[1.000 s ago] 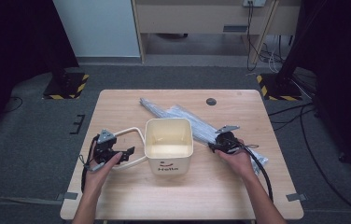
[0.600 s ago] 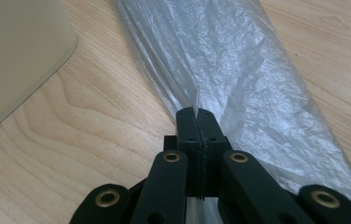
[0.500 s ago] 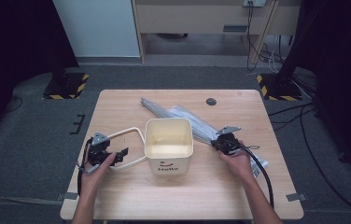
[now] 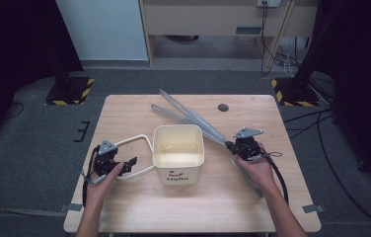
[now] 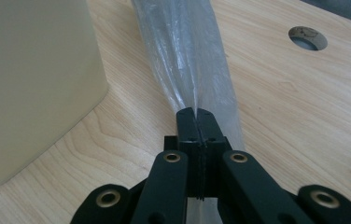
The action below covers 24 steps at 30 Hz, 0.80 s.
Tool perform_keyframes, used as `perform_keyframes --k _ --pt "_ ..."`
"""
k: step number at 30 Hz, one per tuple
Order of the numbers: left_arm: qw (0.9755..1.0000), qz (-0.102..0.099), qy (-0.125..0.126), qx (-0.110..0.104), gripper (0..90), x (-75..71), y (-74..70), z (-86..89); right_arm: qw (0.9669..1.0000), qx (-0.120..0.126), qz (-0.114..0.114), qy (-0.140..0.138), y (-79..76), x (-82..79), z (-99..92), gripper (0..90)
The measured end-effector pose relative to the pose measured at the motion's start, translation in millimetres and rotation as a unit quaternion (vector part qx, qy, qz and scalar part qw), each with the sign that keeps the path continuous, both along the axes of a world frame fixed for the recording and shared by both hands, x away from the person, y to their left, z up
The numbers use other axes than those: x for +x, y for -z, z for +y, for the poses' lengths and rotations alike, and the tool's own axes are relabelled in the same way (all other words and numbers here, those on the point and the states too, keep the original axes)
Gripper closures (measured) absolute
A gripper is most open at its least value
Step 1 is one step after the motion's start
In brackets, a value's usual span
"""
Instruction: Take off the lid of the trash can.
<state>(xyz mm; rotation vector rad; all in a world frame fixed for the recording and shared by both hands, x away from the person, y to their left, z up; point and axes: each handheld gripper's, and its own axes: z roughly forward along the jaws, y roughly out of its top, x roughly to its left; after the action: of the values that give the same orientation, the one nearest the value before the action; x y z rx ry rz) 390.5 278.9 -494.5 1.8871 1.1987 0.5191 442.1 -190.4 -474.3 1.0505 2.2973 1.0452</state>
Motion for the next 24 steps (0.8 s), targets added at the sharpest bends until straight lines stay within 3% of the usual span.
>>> perform_keyframes --k 14,17,24 --pt "0.9999 -0.012 0.004 -0.002 8.2 -2.1 -7.0 -2.2 0.9994 0.007 -0.031 -0.015 -32.7 -2.4 7.6 90.0" --pt "0.9997 -0.017 0.007 0.016 8.2 -0.9 -6.1 -3.7 0.9993 0.007 -0.033 -0.016 -37.6 -2.3 10.2 90.0" --pt "0.9998 -0.018 0.012 0.002 8.2 -1.2 -7.7 -6.4 0.9990 0.011 -0.038 -0.021 -46.3 2.2 15.9 90.0"
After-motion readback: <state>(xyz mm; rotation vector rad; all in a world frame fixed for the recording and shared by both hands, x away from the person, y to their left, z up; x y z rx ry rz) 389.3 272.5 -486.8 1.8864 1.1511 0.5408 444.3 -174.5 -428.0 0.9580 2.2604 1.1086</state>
